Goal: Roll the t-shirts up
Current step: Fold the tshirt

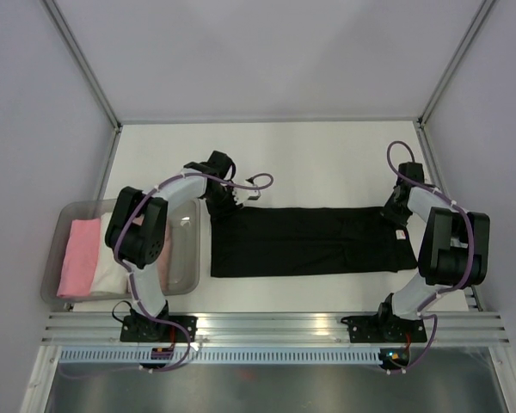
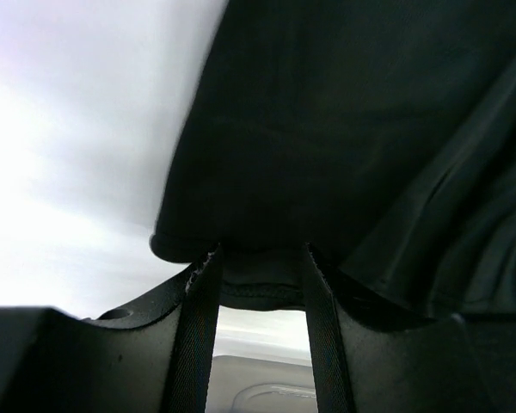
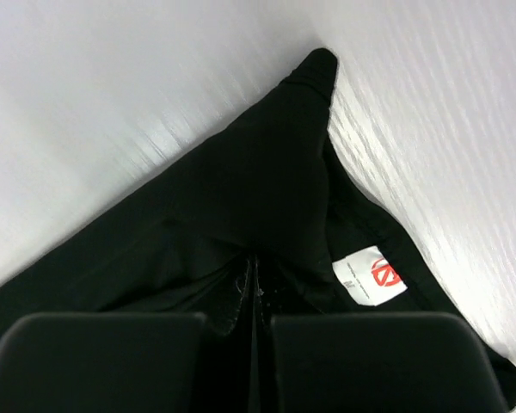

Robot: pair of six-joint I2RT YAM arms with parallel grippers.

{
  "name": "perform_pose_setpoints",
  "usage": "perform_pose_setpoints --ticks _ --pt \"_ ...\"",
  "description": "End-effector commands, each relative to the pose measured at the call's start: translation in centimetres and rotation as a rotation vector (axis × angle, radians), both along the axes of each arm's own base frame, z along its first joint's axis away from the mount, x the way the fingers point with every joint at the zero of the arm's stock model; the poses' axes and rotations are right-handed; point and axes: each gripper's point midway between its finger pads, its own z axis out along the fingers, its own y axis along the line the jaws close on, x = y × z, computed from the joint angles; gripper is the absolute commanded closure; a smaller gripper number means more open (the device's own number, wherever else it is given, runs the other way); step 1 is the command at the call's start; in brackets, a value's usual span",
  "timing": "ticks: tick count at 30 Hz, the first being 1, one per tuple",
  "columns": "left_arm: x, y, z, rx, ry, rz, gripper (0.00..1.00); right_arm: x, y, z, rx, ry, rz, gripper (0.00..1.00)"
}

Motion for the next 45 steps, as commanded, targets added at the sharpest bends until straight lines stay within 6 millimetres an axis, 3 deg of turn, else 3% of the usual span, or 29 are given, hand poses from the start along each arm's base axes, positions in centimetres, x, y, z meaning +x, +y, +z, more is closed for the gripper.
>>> perform_pose_setpoints --ticks 1,8,13,14,16,17,18,19,20,21,22,23,24,25,26,27,28,30,31,33,35,36,39,40,41,42,43,44,45 --pt "0.2 1.1 -1.5 0.047 -0.015 0.041 0.53 1.9 -0.2 -1.3 0.011 -0.037 -0.017 1.0" --pt "-2.8 2.4 -4.0 0.118 0.049 -0.007 0.52 5.5 -0.2 -2.5 0.032 -0.051 -0.005 1.0" --pt "-4.2 1.9 -3.9 0.098 0.065 -0.036 0.52 8.3 1.0 -3.3 0.049 -0.054 0.044 1.0" --pt "-4.6 1.6 -3.9 0.095 0.067 -0.045 0.53 9.8 1.5 -2.7 0.049 -0.078 0.058 1.0" --pt "-5.4 1.5 -3.8 0.091 0.07 -0.069 0.52 10.9 2.2 -3.8 0.067 -0.064 0.075 1.0" --pt "-5.8 1.3 -3.7 0.088 0.073 -0.078 0.53 12.8 2.7 -3.0 0.073 -0.098 0.09 1.0" --pt "-6.3 0.9 -3.5 0.078 0.07 -0.102 0.52 13.1 3.0 -4.4 0.078 -0.069 0.091 1.0" --pt "-6.7 0.8 -3.7 0.08 0.077 -0.112 0.52 14.0 3.4 -4.6 0.079 -0.07 0.097 1.0" --pt "-7.5 0.8 -3.8 0.083 0.086 -0.122 0.52 16.5 4.2 -3.4 0.07 -0.115 0.112 1.0" --pt "-8.1 0.4 -3.9 0.087 0.09 -0.143 0.52 17.5 4.9 -3.5 0.074 -0.119 0.119 1.0" --pt "-8.5 0.3 -4.0 0.091 0.095 -0.154 0.52 17.8 5.7 -5.1 0.084 -0.084 0.122 1.0" --pt "-9.1 0.4 -4.1 0.098 0.106 -0.159 0.52 20.4 7.1 -3.6 0.093 -0.139 0.143 1.0" --pt "-9.7 0.2 -4.2 0.104 0.114 -0.166 0.52 21.2 7.7 -4.5 0.113 -0.135 0.129 1.0" --pt "-10.3 0.3 -4.2 0.108 0.129 -0.169 0.52 22.1 9.0 -4.2 0.124 -0.15 0.144 1.0" --pt "-10.8 0.1 -4.0 0.103 0.139 -0.175 0.52 24.3 10.6 -2.4 0.131 -0.212 0.165 1.0" --pt "-11.2 0.0 -3.8 0.098 0.143 -0.181 0.52 25.1 11.4 -2.5 0.139 -0.225 0.177 1.0" --pt "-11.8 0.1 -3.9 0.095 0.155 -0.195 0.52 26.9 12.5 -0.6 0.142 -0.278 0.197 1.0" --pt "-12.9 -0.7 -3.1 0.055 0.16 -0.232 0.52 28.1 13.4 0.5 0.147 -0.308 0.221 1.0" --pt "-13.4 -1.0 -2.7 0.037 0.163 -0.241 0.51 29.0 13.7 2.1 0.149 -0.341 0.229 0.99" --pt "-14.6 -2.1 -1.5 -0.028 0.189 -0.255 0.5 29.6 13.5 4.2 0.127 -0.382 0.248 0.96" --pt "-14.8 -3.0 -0.3 -0.077 0.203 -0.242 0.5 29.8 13.3 6.0 0.115 -0.417 0.268 0.92" --pt "-14.7 -3.2 0.3 -0.083 0.202 -0.234 0.49 29.9 13.2 7.9 0.109 -0.448 0.283 0.89" --pt "-14.4 -3.2 1.4 -0.081 0.207 -0.215 0.48 29.4 11.9 11.1 0.102 -0.495 0.268 0.82" --pt "-14.3 -3.3 1.7 -0.085 0.203 -0.216 0.48 28.3 11.3 10.3 0.129 -0.47 0.26 0.81" --pt "-14.3 -3.3 2.0 -0.089 0.203 -0.217 0.48 27.7 10.7 12.3 0.128 -0.504 0.249 0.81" --pt "-13.8 -3.7 2.7 -0.103 0.186 -0.216 0.48 27.3 10.1 12.6 0.126 -0.52 0.238 0.81" --pt "-13.5 -3.6 3.4 -0.121 0.192 -0.189 0.47 25.4 9.2 10.2 0.119 -0.461 0.212 0.81" --pt "-13.0 -3.7 3.9 -0.139 0.191 -0.168 0.47 24.4 9.0 11.3 0.109 -0.476 0.211 0.82" --pt "-11.8 -4.1 4.9 -0.165 0.171 -0.143 0.47 23.6 8.8 10.6 0.099 -0.462 0.208 0.83"
